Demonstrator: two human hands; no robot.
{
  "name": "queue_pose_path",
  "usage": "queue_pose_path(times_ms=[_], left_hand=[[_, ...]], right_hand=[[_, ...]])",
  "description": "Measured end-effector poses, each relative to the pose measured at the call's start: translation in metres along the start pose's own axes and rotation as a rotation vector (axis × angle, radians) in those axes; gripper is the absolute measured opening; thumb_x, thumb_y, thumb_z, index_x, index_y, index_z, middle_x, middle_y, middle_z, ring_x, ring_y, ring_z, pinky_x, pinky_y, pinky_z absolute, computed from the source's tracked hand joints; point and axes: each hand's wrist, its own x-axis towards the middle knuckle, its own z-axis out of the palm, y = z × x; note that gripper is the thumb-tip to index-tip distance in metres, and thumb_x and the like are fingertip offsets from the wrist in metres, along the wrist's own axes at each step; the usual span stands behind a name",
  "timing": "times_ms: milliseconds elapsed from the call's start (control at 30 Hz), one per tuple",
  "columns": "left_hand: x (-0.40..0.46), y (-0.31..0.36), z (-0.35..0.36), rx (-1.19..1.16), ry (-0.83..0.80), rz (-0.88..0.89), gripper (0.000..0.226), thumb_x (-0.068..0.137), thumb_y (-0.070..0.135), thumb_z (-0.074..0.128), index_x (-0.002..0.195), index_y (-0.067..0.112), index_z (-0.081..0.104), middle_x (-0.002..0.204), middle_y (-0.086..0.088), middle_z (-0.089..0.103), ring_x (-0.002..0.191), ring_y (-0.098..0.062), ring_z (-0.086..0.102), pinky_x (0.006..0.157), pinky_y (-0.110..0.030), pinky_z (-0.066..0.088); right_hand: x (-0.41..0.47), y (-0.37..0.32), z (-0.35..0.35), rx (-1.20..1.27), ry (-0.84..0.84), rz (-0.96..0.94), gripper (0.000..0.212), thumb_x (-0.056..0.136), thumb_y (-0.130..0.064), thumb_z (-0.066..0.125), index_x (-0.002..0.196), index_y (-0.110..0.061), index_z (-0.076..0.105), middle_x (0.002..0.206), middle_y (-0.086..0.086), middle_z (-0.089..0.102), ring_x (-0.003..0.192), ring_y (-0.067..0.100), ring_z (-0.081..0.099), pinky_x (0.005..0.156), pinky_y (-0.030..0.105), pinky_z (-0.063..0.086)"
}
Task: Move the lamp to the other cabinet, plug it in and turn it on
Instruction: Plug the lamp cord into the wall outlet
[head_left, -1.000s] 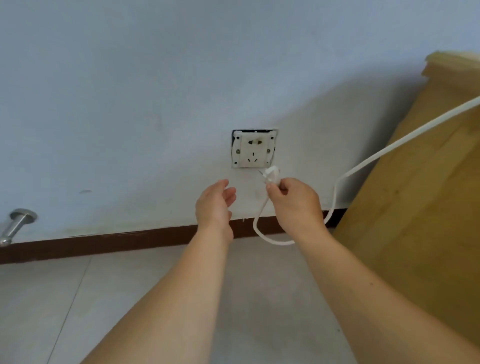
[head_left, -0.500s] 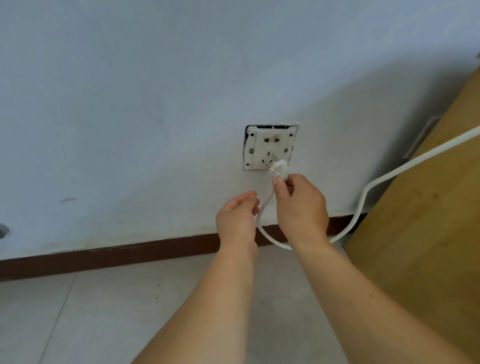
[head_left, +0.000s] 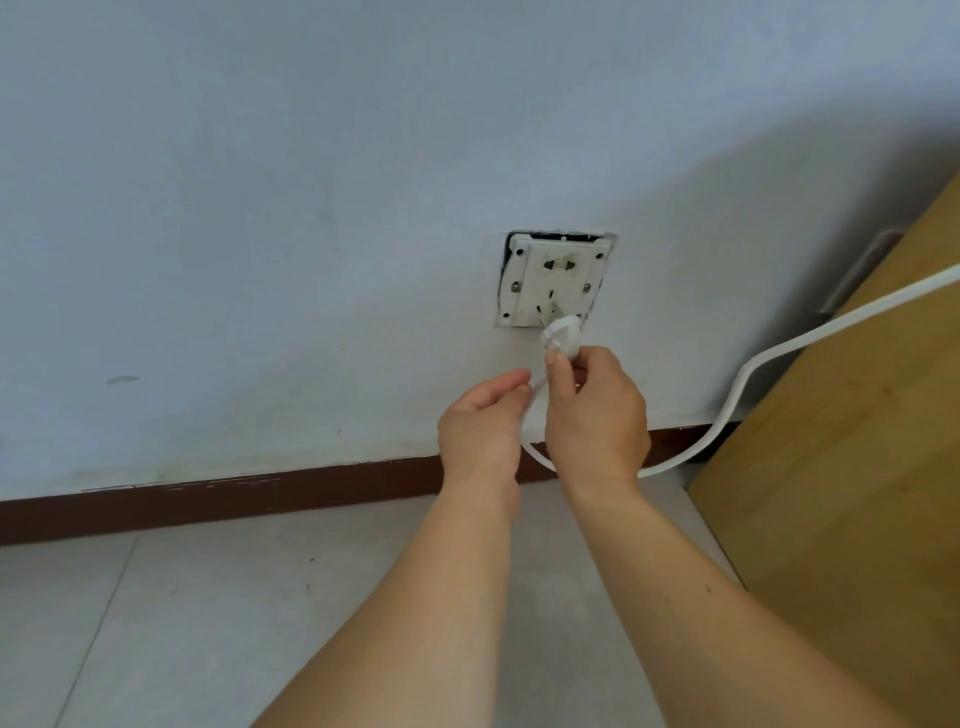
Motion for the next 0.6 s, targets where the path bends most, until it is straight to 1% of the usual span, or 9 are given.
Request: queue_pose_path(times_ms=[100, 167, 300, 400, 500, 600], left_hand=[[-0.0014, 0.0001, -0.0021, 0.011, -0.014, -0.001, 0.018, 0.082, 0.010, 0.063, 0.096, 0.018, 0.071, 0.100, 0.002, 0.071, 0.094, -0.006, 0.062, 0.084, -0.023, 0.039], [-0.0027, 0.0003, -0.0023, 0.008, -0.020, 0.004, 0.019, 0.083, 0.009, 0.063, 0.098, 0.017, 0.071, 0.102, 0.001, 0.071, 0.095, -0.007, 0.061, 0.086, -0.024, 0.039], [-0.0019, -0.0008, -0.0025, 0.009, -0.036, 0.010, 0.020, 0.083, 0.009, 0.062, 0.100, 0.016, 0.071, 0.095, 0.004, 0.070, 0.088, -0.003, 0.061, 0.085, -0.024, 0.039], [-0.0017, -0.0018, -0.0019, 0.016, -0.042, 0.005, 0.018, 0.083, 0.010, 0.062, 0.096, 0.019, 0.071, 0.091, 0.008, 0.069, 0.090, -0.003, 0.061, 0.085, -0.023, 0.039], [-0.0020, -0.0004, -0.0008, 0.018, -0.041, 0.007, 0.017, 0.083, 0.010, 0.063, 0.095, 0.019, 0.072, 0.098, 0.003, 0.071, 0.098, -0.008, 0.062, 0.085, -0.023, 0.039], [-0.0024, 0.0007, -0.0003, 0.023, -0.040, 0.007, 0.018, 0.082, 0.011, 0.063, 0.096, 0.019, 0.072, 0.105, 0.001, 0.072, 0.103, -0.009, 0.062, 0.084, -0.024, 0.039]], right_hand=[[0.0002, -0.0003, 0.0034, 0.014, 0.002, 0.010, 0.015, 0.093, -0.038, 0.046, 0.084, -0.026, 0.048, 0.079, -0.010, 0.053, 0.075, 0.013, 0.049, 0.063, 0.030, 0.036], [0.0004, 0.0001, 0.0037, 0.018, 0.004, 0.008, 0.015, 0.092, -0.038, 0.047, 0.082, -0.027, 0.047, 0.078, -0.010, 0.053, 0.075, 0.013, 0.050, 0.064, 0.030, 0.036], [0.0005, -0.0004, 0.0037, 0.028, 0.012, -0.009, 0.016, 0.092, -0.038, 0.047, 0.082, -0.026, 0.048, 0.073, -0.012, 0.051, 0.074, 0.014, 0.050, 0.064, 0.030, 0.036], [0.0027, -0.0017, 0.0020, 0.032, 0.002, -0.010, 0.016, 0.092, -0.038, 0.048, 0.082, -0.026, 0.049, 0.069, -0.016, 0.047, 0.073, 0.013, 0.049, 0.063, 0.029, 0.033], [0.0048, -0.0036, 0.0007, 0.007, -0.007, -0.002, 0.021, 0.092, -0.041, 0.047, 0.090, -0.022, 0.057, 0.075, -0.012, 0.052, 0.075, 0.014, 0.052, 0.064, 0.029, 0.034], [0.0059, -0.0072, -0.0007, -0.067, -0.004, -0.034, 0.028, 0.091, -0.044, 0.046, 0.095, -0.019, 0.059, 0.083, -0.005, 0.059, 0.082, 0.020, 0.058, 0.065, 0.031, 0.037]])
